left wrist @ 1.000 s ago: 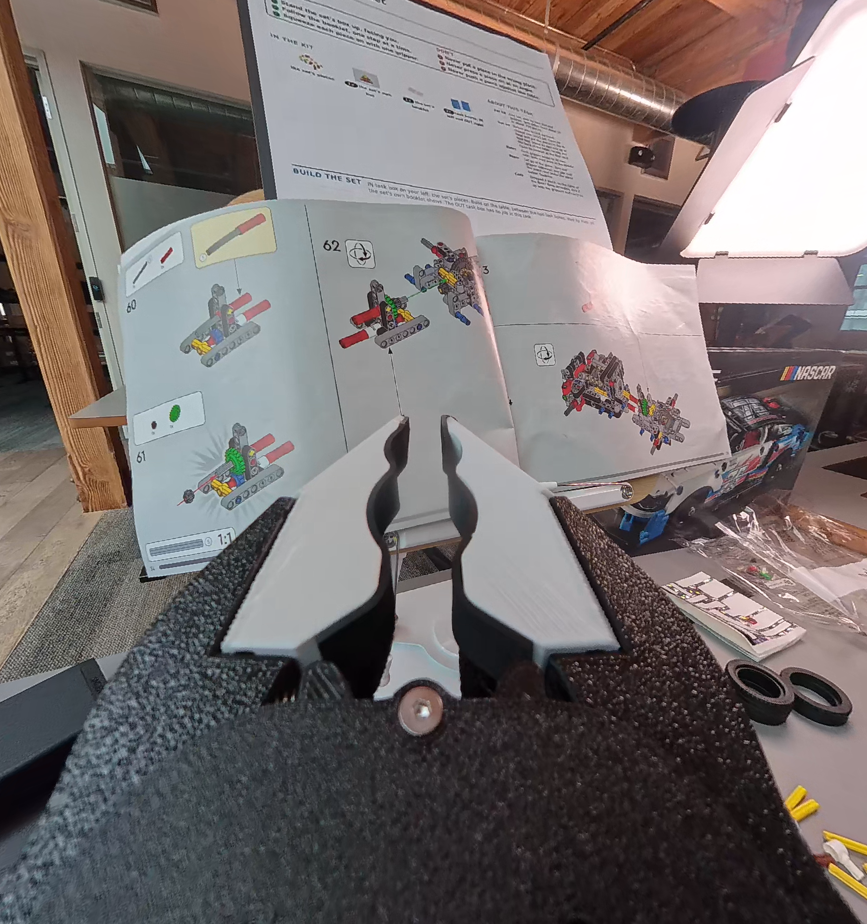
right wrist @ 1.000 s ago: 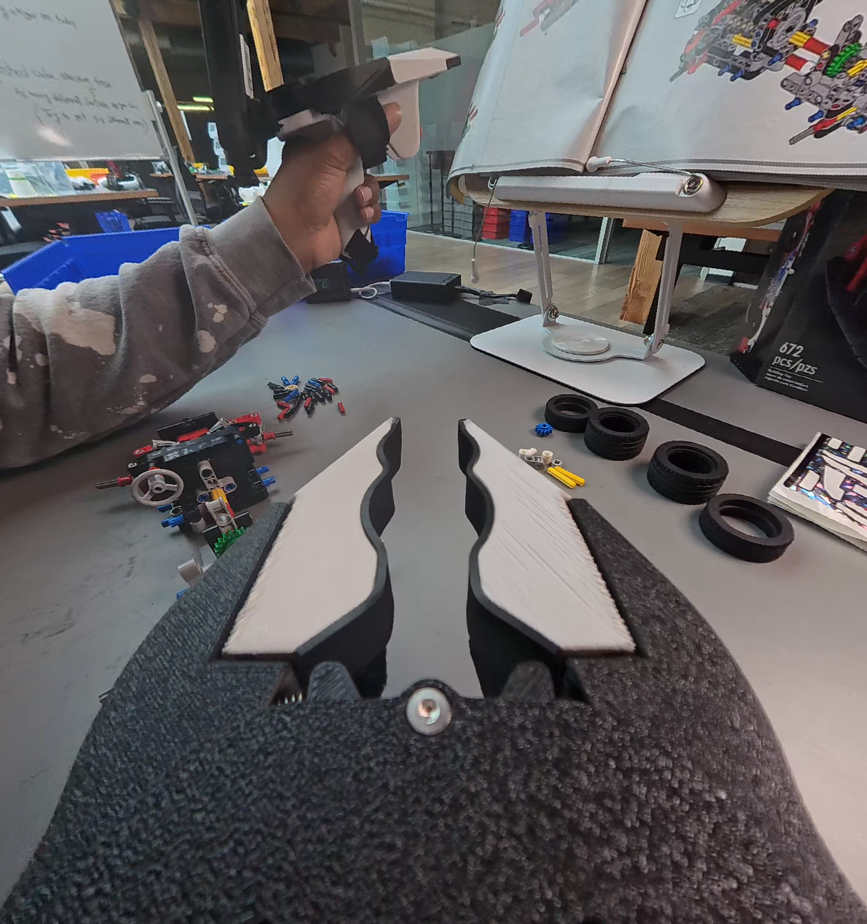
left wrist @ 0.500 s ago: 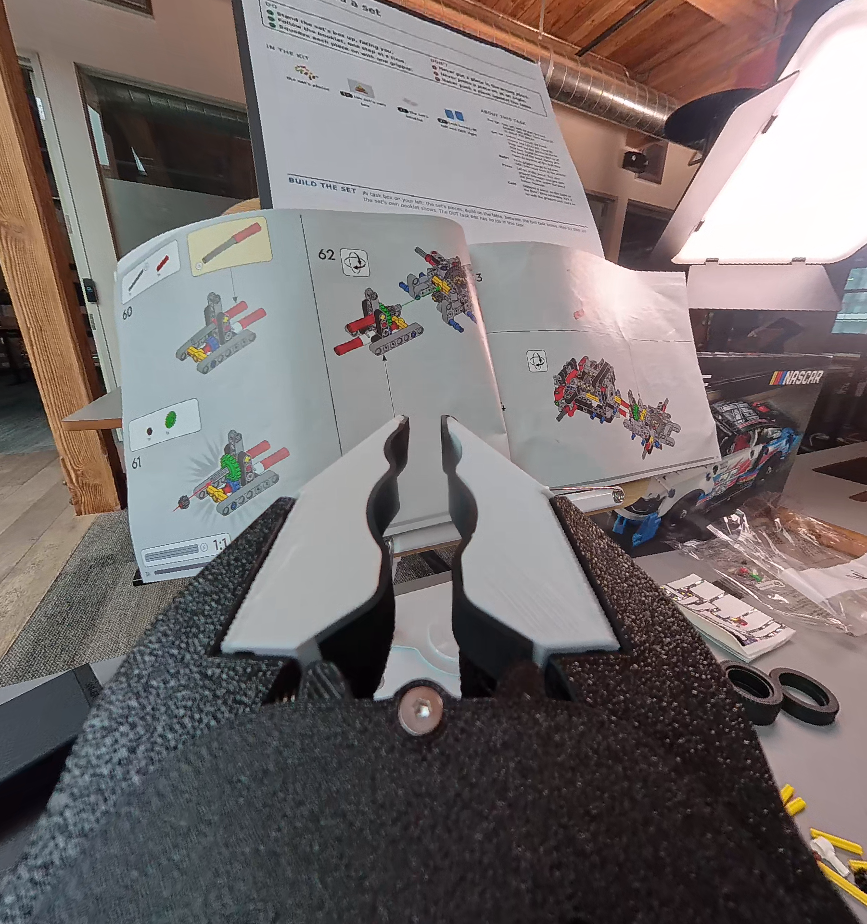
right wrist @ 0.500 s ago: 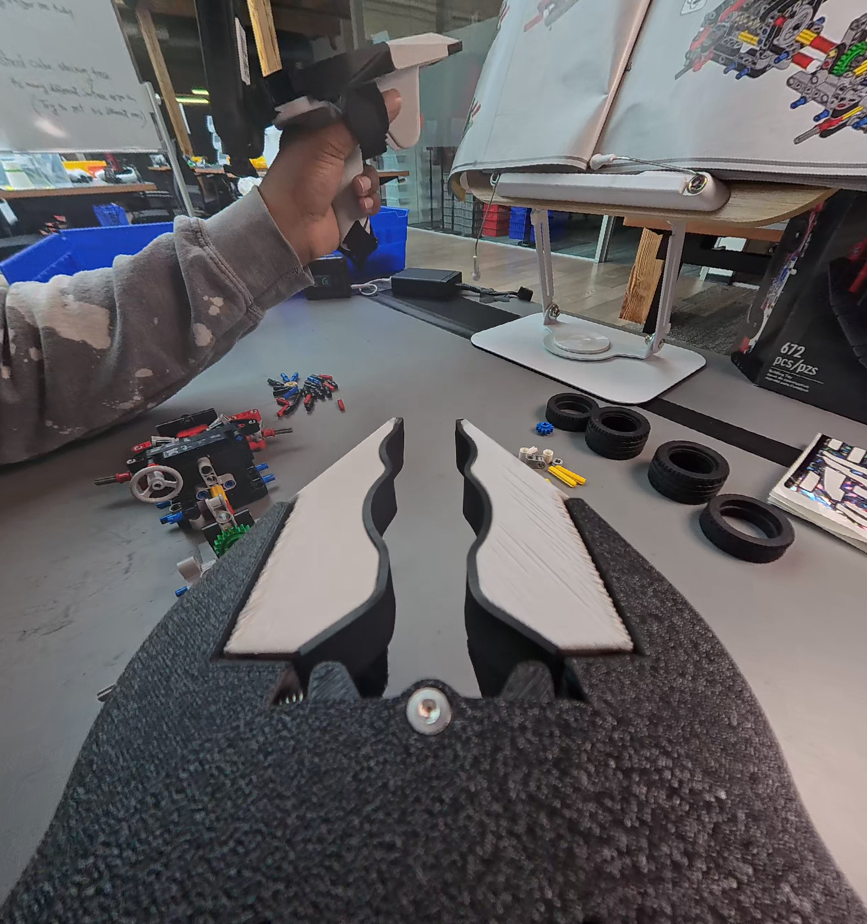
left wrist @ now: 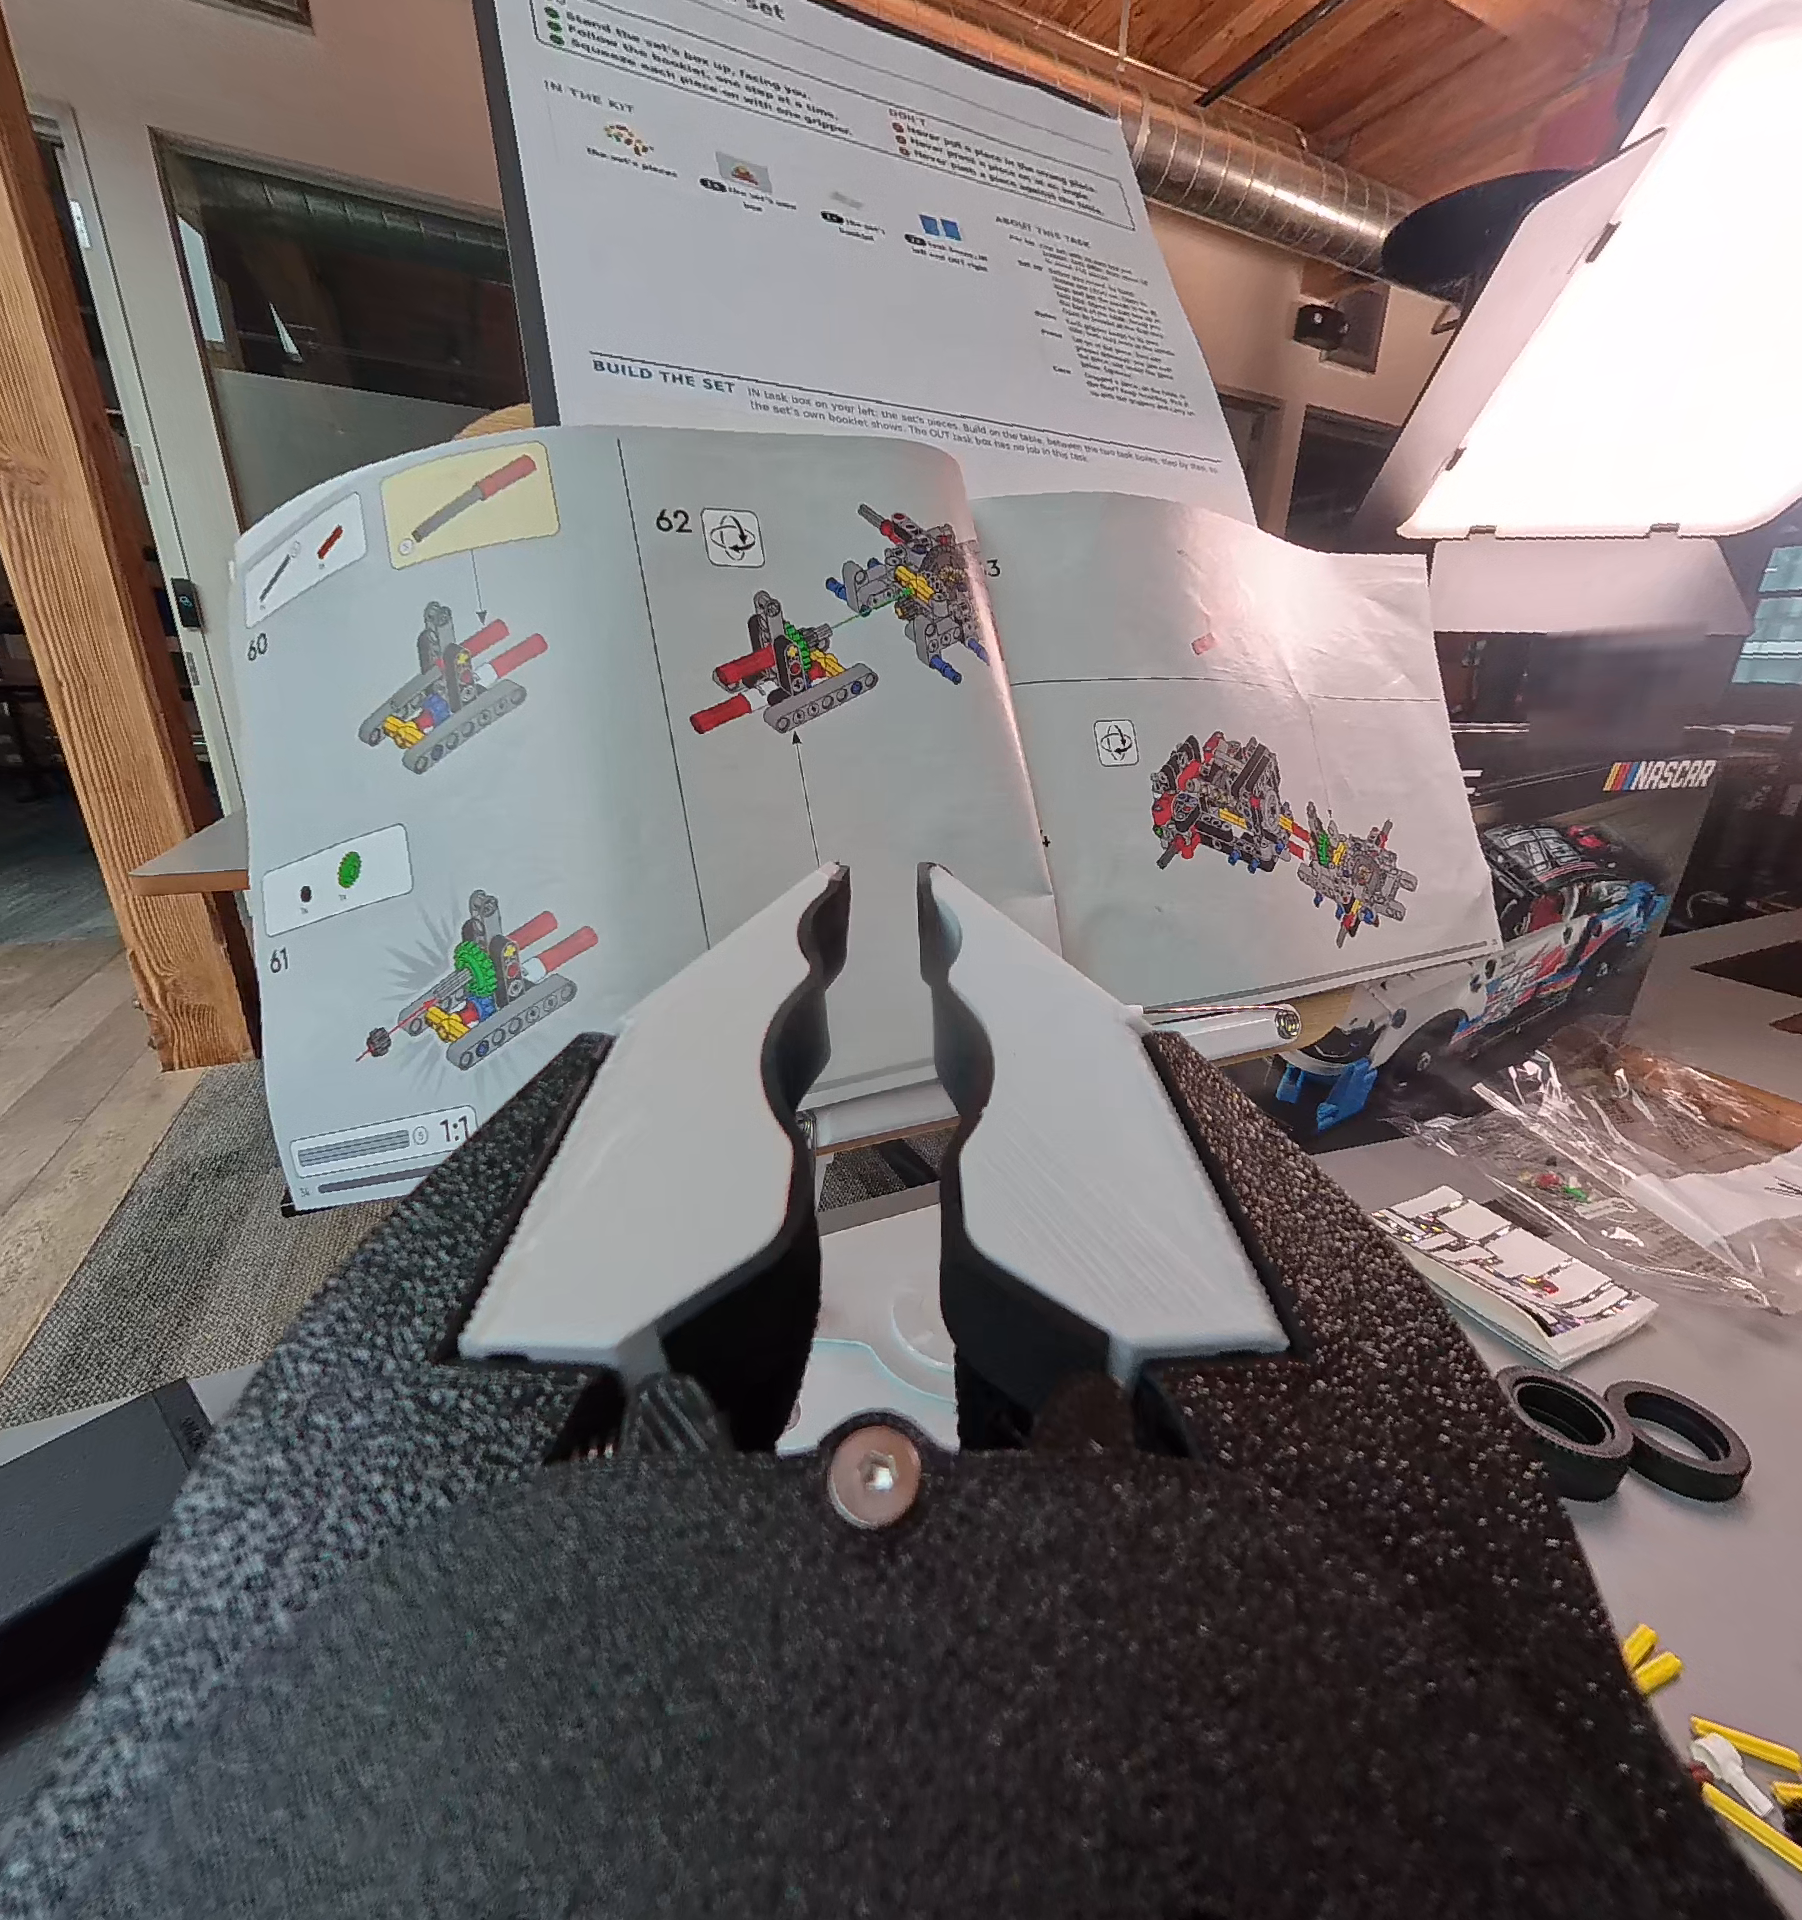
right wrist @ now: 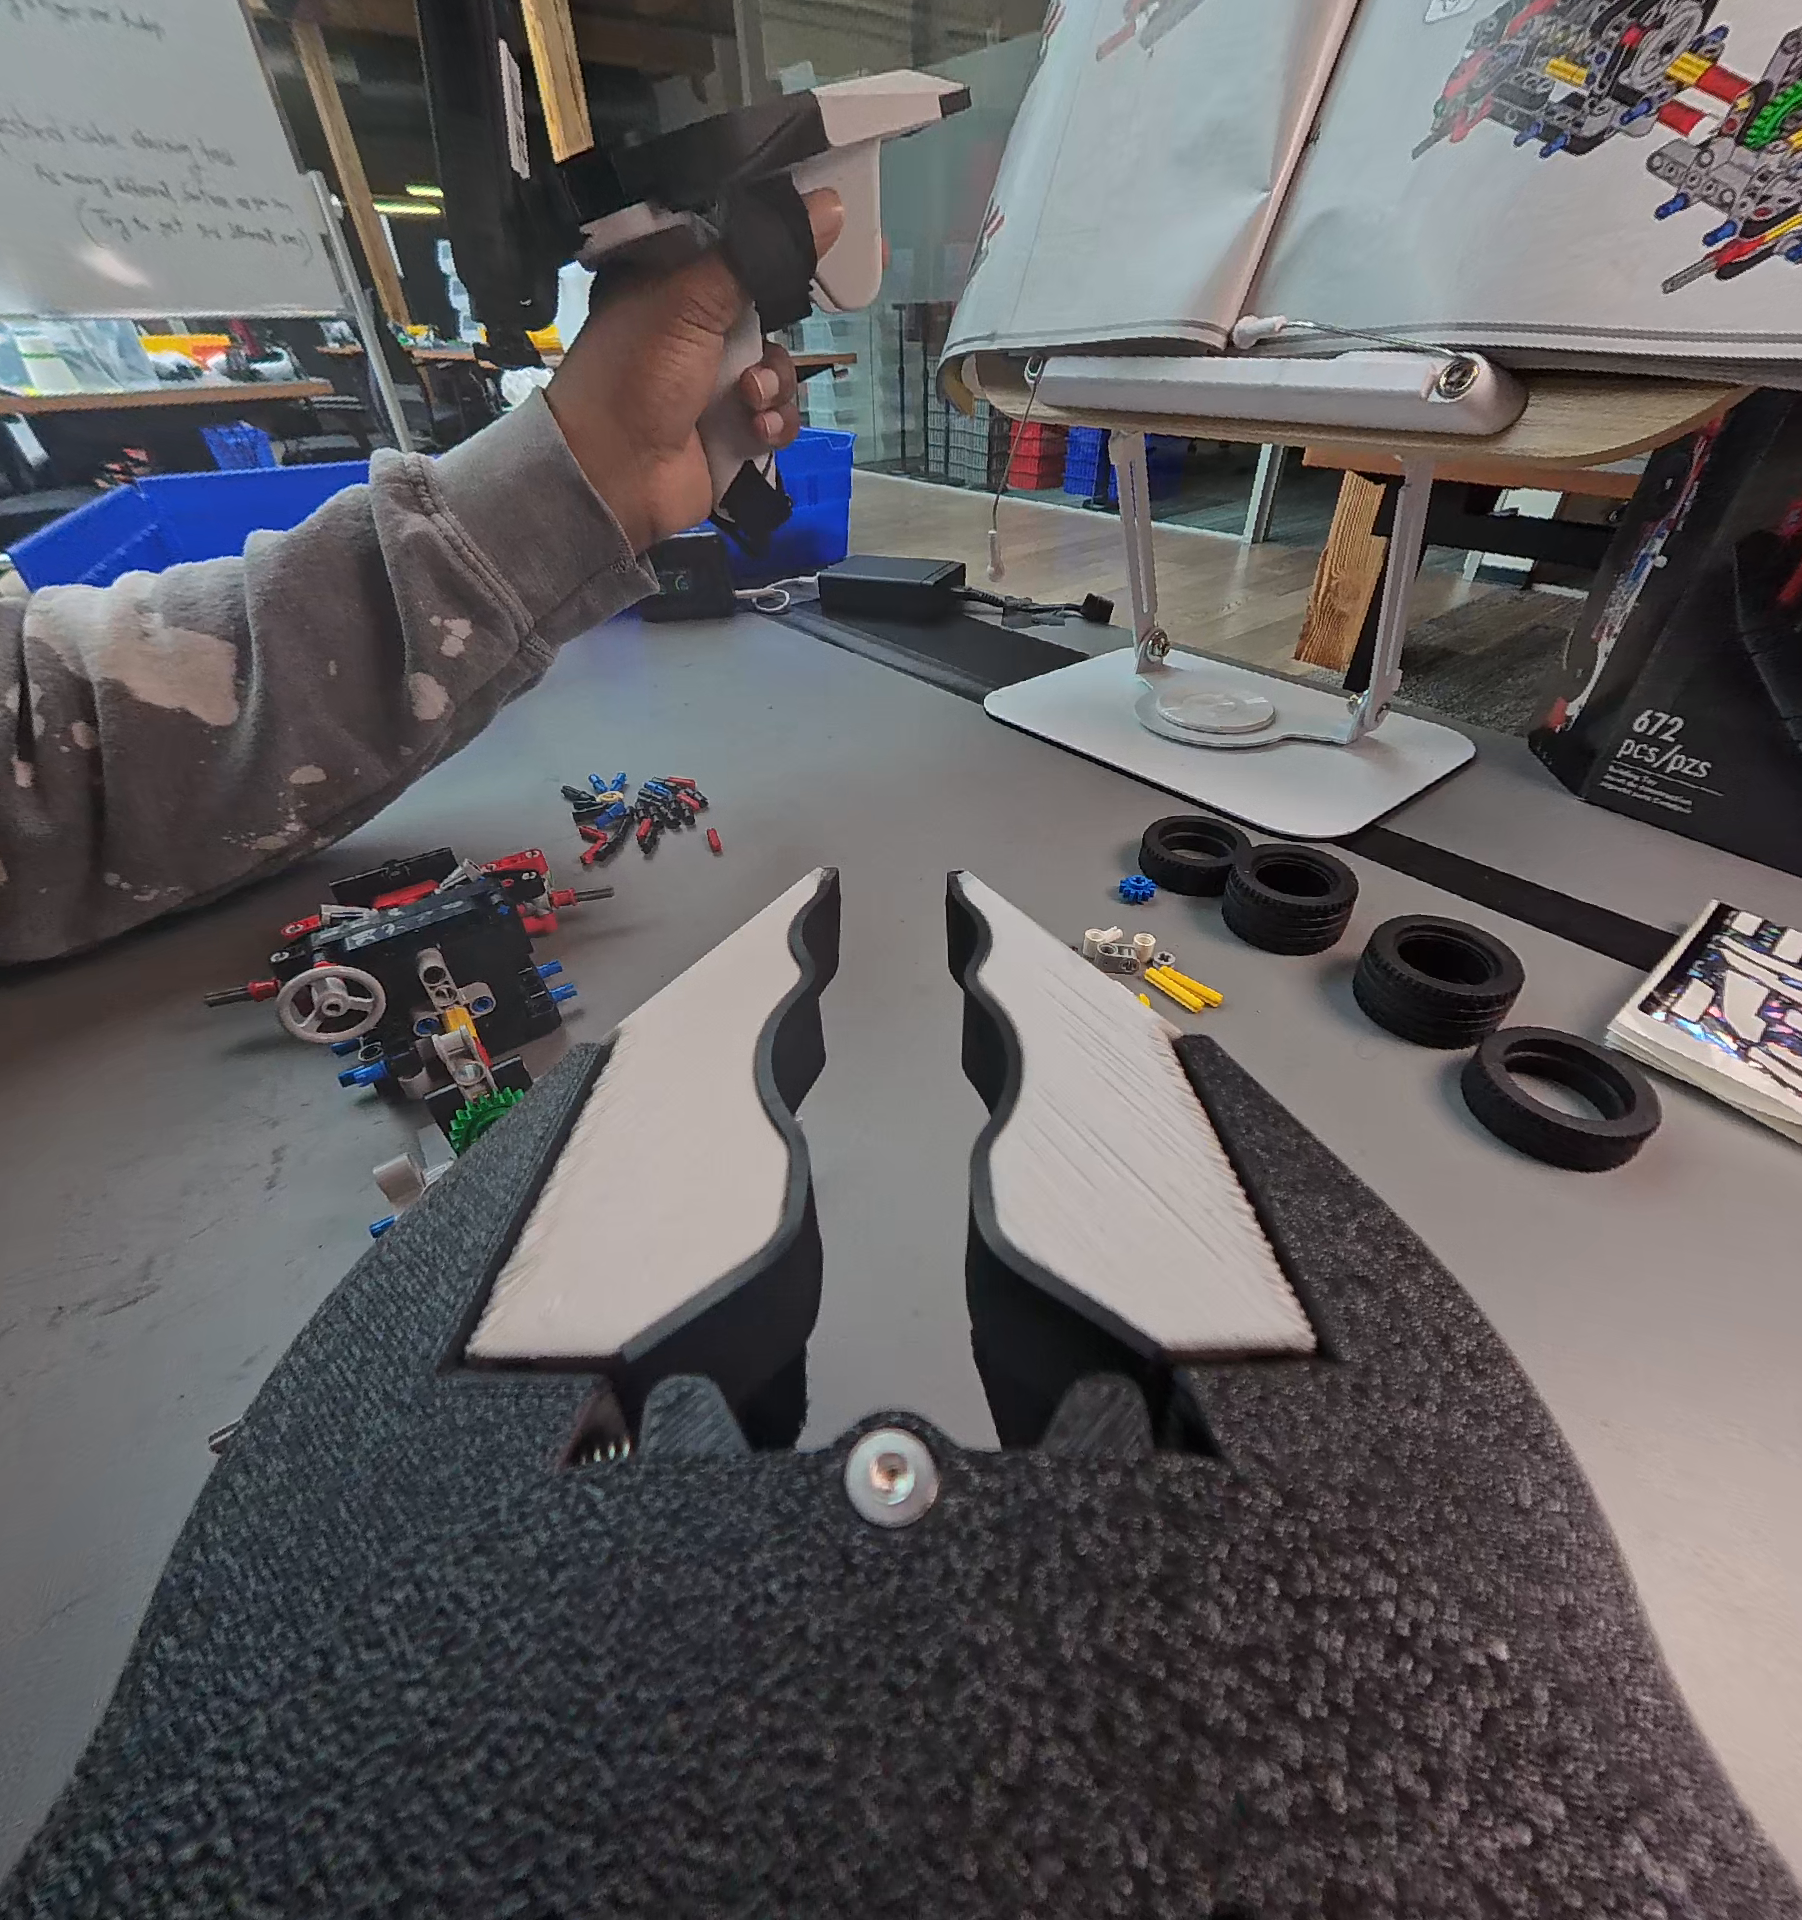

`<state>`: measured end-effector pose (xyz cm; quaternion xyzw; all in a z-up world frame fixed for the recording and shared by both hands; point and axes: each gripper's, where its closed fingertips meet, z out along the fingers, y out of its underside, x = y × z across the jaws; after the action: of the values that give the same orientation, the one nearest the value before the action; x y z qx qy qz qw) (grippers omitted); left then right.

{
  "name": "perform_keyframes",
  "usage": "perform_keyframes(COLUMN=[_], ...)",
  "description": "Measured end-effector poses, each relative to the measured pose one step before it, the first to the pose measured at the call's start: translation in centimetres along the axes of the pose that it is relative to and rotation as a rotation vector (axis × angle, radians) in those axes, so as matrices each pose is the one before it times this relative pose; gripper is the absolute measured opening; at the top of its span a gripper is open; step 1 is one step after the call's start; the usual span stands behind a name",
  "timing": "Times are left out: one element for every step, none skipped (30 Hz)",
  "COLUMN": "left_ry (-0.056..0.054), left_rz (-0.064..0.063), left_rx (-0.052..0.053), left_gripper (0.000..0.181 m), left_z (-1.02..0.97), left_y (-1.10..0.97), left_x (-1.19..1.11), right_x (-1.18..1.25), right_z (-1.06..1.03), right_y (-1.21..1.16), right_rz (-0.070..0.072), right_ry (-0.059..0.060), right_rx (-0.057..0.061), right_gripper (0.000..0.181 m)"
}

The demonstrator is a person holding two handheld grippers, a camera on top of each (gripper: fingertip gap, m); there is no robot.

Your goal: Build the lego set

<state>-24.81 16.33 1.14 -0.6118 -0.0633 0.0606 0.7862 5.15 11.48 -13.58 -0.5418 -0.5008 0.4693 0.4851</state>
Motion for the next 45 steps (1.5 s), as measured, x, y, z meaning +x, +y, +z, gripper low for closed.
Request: perform_keyframes(left_ry=[-0.0003, -0.0002, 0.0000, 0.0007, 0.0009, 0.0008, 0.0017, 0.0025, 0.0029, 0.0038, 0.0052, 0.0054, 0.0047, 0.0040, 0.0039, 0.0034, 0.0029, 0.0031, 0.0033, 0.0034, 0.0033, 0.0032, 0.0025, 0.0025, 0.0029, 0.0033, 0.0032, 0.0028, 0.0031, 0.0041, 0.0045, 0.0046, 0.0045, 0.0044, 0.0039, 0.0037, 0.0043, 0.0041, 0.0034, 0.0032, 0.0032, 0.0028, 0.0029, 0.0029, 0.0032], left_rz=[-0.0004, -0.0005, -0.0003, 0.0000, 0.0000, -0.0001, 0.0001, 0.0001, 0.0000, -0.0003, -0.0004, -0.0006, -0.0002, 0.0014, 0.0025, 0.0027, 0.0019, 0.0011, 0.0005, 0.0002, 0.0002, 0.0005, 0.0004, 0.0001, 0.0000, 0.0004, 0.0004, 0.0005, 0.0006, 0.0001, -0.0005, -0.0002, 0.0004, 0.0012, 0.0019, 0.0023, 0.0016, 0.0008, 0.0010, 0.0017, 0.0018, 0.0013, 0.0005, 0.0000, 0.0004], left_rx=[0.0003, 0.0008, 0.0005, 0.0003, 0.0003, 0.0006, 0.0000, -0.0006, -0.0002, -0.0015, -0.0027, -0.0021, -0.0004, -0.0001, -0.0011, -0.0011, -0.0008, -0.0007, -0.0012, -0.0010, -0.0002, 0.0000, -0.0004, 0.0000, -0.0003, -0.0011, -0.0010, -0.0009, -0.0013, -0.0011, -0.0012, -0.0014, -0.0015, -0.0013, -0.0018, -0.0024, -0.0026, -0.0026, -0.0022, -0.0020, -0.0019, -0.0018, -0.0017, -0.0022, -0.0025], left_gripper=[0.013, 0.013, 0.013, 0.013, 0.013, 0.013, 0.013, 0.013, 0.013, 0.013, 0.014, 0.014, 0.014, 0.014, 0.014, 0.014, 0.014, 0.014, 0.014, 0.015, 0.015, 0.015, 0.015, 0.015, 0.015, 0.015, 0.016, 0.016, 0.016, 0.016, 0.016, 0.016, 0.017, 0.017, 0.017, 0.017, 0.017, 0.017, 0.017, 0.017, 0.017, 0.017, 0.017, 0.017, 0.017], left_z=[-0.006, 0.000, -0.013, 0.006, -0.006, 0.002, -0.002, 0.021, 0.017, 0.028, 0.039, 0.033, 0.033, 0.029, 0.034, 0.022, 0.037, 0.018, 0.028, 0.026, 0.011, 0.015, 0.010, 0.014, 0.018, 0.026, 0.025, 0.012, 0.023, 0.025, 0.027, 0.024, 0.031, 0.028, 0.034, 0.045, 0.048, 0.037, 0.041, 0.035, 0.029, 0.028, 0.030, 0.036, 0.034], left_y=[-0.007, -0.023, -0.022, -0.024, -0.026, -0.019, -0.020, -0.004, 0.009, 0.022, 0.035, 0.024, -0.004, 0.011, 0.018, 0.025, 0.023, 0.027, 0.027, 0.001, -0.005, -0.017, -0.002, -0.007, 0.010, 0.013, 0.012, 0.027, 0.015, 0.012, 0.004, 0.007, 0.020, 0.035, 0.045, 0.076, 0.069, 0.077, 0.071, 0.056, 0.043, 0.052, 0.051, 0.060, 0.064], left_x=[-0.014, -0.011, -0.001, 0.020, 0.031, 0.042, 0.062, 0.089, 0.105, 0.133, 0.166, 0.179, 0.183, 0.182, 0.174, 0.165, 0.145, 0.140, 0.138, 0.130, 0.126, 0.123, 0.114, 0.107, 0.123, 0.117, 0.126, 0.119, 0.133, 0.150, 0.150, 0.169, 0.174, 0.176, 0.166, 0.172, 0.164, 0.157, 0.145, 0.137, 0.125, 0.114, 0.110, 0.104, 0.115], right_x=[-0.001, -0.004, -0.003, 0.001, 0.004, -0.002, 0.005, -0.001, -0.008, -0.005, -0.018, -0.006, 0.003, -0.003, -0.004, -0.002, -0.009, 0.003, 0.001, 0.020, 0.021, 0.029, 0.018, 0.005, -0.002, -0.006, -0.012, -0.005, -0.005, -0.008, -0.002, 0.002, -0.007, -0.001, -0.008, -0.015, -0.016, -0.013, -0.016, 0.005, -0.009, 0.001, 0.006, 0.004, -0.001], right_z=[-0.002, 0.007, 0.000, -0.007, 0.002, 0.000, 0.002, 0.007, -0.003, 0.000, 0.008, 0.006, -0.001, 0.003, -0.007, -0.002, 0.002, -0.006, -0.007, -0.013, -0.009, -0.012, 0.004, -0.007, 0.001, 0.008, 0.006, -0.002, 0.008, 0.007, 0.000, 0.001, 0.001, -0.008, -0.007, 0.001, -0.010, -0.001, 0.001, -0.010, -0.010, -0.002, -0.019, -0.005, -0.011], right_y=[0.004, 0.005, 0.000, -0.006, -0.002, 0.001, -0.003, 0.005, 0.004, 0.000, 0.003, 0.008, 0.015, -0.017, 0.007, 0.004, -0.005, -0.007, -0.005, -0.011, -0.018, -0.011, -0.006, -0.004, -0.002, 0.003, 0.007, 0.004, 0.003, 0.004, 0.000, 0.000, -0.001, -0.003, -0.005, -0.003, 0.001, 0.002, -0.002, 0.001, 0.001, 0.004, -0.012, -0.009, 0.003], right_rz=[-0.0003, 0.0000, 0.0001, 0.0001, 0.0003, 0.0003, 0.0001, -0.0001, -0.0003, -0.0004, -0.0003, 0.0000, 0.0001, -0.0001, 0.0001, 0.0002, 0.0002, 0.0003, 0.0005, 0.0008, 0.0013, 0.0019, 0.0017, 0.0013, 0.0007, -0.0003, -0.0008, -0.0007, -0.0005, -0.0001, 0.0004, 0.0009, 0.0007, 0.0001, -0.0001, -0.0004, -0.0007, -0.0006, -0.0002, 0.0002, 0.0004, 0.0006, 0.0007, 0.0006, 0.0004], right_ry=[-0.0002, -0.0003, -0.0001, 0.0001, -0.0003, 0.0000, -0.0003, -0.0001, 0.0000, -0.0005, -0.0007, -0.0004, -0.0005, -0.0003, -0.0003, -0.0007, -0.0005, -0.0004, -0.0004, 0.0011, 0.0006, 0.0001, 0.0000, -0.0004, -0.0005, -0.0005, -0.0005, 0.0000, 0.0002, -0.0006, -0.0007, -0.0008, -0.0008, -0.0008, -0.0006, -0.0005, -0.0008, -0.0005, -0.0006, -0.0003, -0.0005, -0.0003, 0.0001, -0.0002, -0.0006], right_rx=[-0.0003, -0.0004, 0.0000, 0.0005, 0.0002, -0.0001, 0.0002, -0.0004, -0.0003, 0.0000, -0.0003, -0.0006, -0.0004, 0.0005, 0.0003, -0.0003, 0.0003, 0.0005, 0.0004, 0.0009, 0.0013, 0.0008, 0.0004, 0.0003, 0.0001, -0.0003, -0.0006, -0.0003, -0.0003, -0.0004, 0.0000, 0.0000, 0.0000, 0.0003, 0.0004, 0.0002, 0.0000, -0.0001, 0.0001, 0.0000, 0.0000, -0.0003, 0.0003, 0.0007, -0.0002], right_gripper=[0.019, 0.019, 0.019, 0.019, 0.019, 0.019, 0.019, 0.019, 0.019, 0.019, 0.019, 0.019, 0.019, 0.019, 0.019, 0.019, 0.019, 0.019, 0.019, 0.019, 0.019, 0.019, 0.019, 0.019, 0.019, 0.019, 0.019, 0.019, 0.019, 0.019, 0.019, 0.019, 0.019, 0.019, 0.019, 0.019, 0.019, 0.019, 0.019, 0.019, 0.019, 0.019, 0.019, 0.019, 0.019])
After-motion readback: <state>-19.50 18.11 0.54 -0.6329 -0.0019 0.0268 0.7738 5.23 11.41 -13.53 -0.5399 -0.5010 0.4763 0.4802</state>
